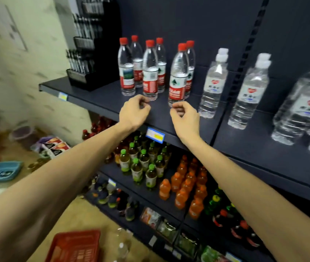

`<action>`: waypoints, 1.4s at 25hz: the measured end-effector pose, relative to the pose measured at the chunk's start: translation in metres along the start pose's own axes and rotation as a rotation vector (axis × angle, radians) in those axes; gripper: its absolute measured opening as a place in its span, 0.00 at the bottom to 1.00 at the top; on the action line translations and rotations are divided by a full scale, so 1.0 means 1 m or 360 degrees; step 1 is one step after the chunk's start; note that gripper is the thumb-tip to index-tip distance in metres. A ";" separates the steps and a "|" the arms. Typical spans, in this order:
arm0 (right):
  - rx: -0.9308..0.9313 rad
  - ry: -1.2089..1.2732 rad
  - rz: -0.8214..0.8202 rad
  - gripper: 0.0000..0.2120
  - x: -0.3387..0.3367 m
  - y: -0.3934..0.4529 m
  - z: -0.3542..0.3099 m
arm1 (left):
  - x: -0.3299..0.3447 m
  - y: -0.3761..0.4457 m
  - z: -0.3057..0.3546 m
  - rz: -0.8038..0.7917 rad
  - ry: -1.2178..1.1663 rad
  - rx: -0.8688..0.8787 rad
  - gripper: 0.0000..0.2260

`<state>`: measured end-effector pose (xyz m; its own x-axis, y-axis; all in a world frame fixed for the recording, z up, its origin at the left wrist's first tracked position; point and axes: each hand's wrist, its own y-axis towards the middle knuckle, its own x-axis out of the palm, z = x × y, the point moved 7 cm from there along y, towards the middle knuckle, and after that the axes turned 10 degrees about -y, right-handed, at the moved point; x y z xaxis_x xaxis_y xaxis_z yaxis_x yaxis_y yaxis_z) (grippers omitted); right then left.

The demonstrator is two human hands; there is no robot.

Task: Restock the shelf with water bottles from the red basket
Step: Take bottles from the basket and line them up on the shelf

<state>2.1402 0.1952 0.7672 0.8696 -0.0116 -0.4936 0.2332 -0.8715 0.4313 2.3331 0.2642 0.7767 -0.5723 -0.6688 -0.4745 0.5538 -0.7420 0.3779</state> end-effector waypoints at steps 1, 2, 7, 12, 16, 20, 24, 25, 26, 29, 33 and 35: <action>0.0028 0.0002 -0.0066 0.06 0.016 -0.001 -0.007 | -0.014 -0.002 -0.009 0.0035 0.0018 -0.0009 0.08; 0.0041 0.0010 -0.0120 0.07 0.030 -0.002 -0.014 | -0.028 -0.003 -0.016 0.0068 0.0038 -0.0022 0.08; -0.0080 0.0026 -0.0382 0.08 0.112 -0.033 -0.059 | -0.104 -0.024 -0.073 0.0212 0.0135 -0.0134 0.05; -0.0666 -0.0302 -0.0218 0.10 0.180 -0.083 -0.114 | -0.164 -0.062 -0.158 0.0287 0.0145 -0.0439 0.10; -0.0596 -0.0188 -0.0557 0.10 0.263 -0.119 -0.123 | -0.204 -0.087 -0.242 0.0306 0.0159 -0.0665 0.10; -0.0397 -0.0263 -0.1104 0.12 0.364 -0.174 -0.095 | -0.222 -0.124 -0.325 0.0207 0.0131 -0.0965 0.09; -0.0133 -0.0338 -0.1609 0.16 0.462 -0.261 -0.044 | -0.232 -0.193 -0.428 0.0086 0.0056 -0.1307 0.07; -0.0077 -0.0345 -0.1716 0.17 0.486 -0.284 -0.031 | -0.235 -0.212 -0.450 0.0072 0.0035 -0.1383 0.06; -0.0023 -0.0368 -0.1818 0.17 0.508 -0.308 -0.017 | -0.238 -0.234 -0.472 0.0082 0.0011 -0.1463 0.06; 0.0162 -0.0469 -0.2051 0.19 0.560 -0.370 0.024 | -0.249 -0.296 -0.532 0.0097 -0.0014 -0.1706 0.08; 0.0355 -0.0508 -0.2283 0.22 0.619 -0.454 0.085 | -0.246 -0.380 -0.620 0.0160 -0.0095 -0.2018 0.09; 0.0384 -0.0510 -0.2367 0.22 0.647 -0.488 0.112 | -0.231 -0.415 -0.663 0.0214 -0.0119 -0.2111 0.10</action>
<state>2.5402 0.5582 0.1532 -0.2120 0.8380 -0.5028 0.6758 -0.2460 -0.6948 2.6365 0.7578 0.2026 -0.4753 -0.7652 -0.4341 0.7488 -0.0928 -0.6562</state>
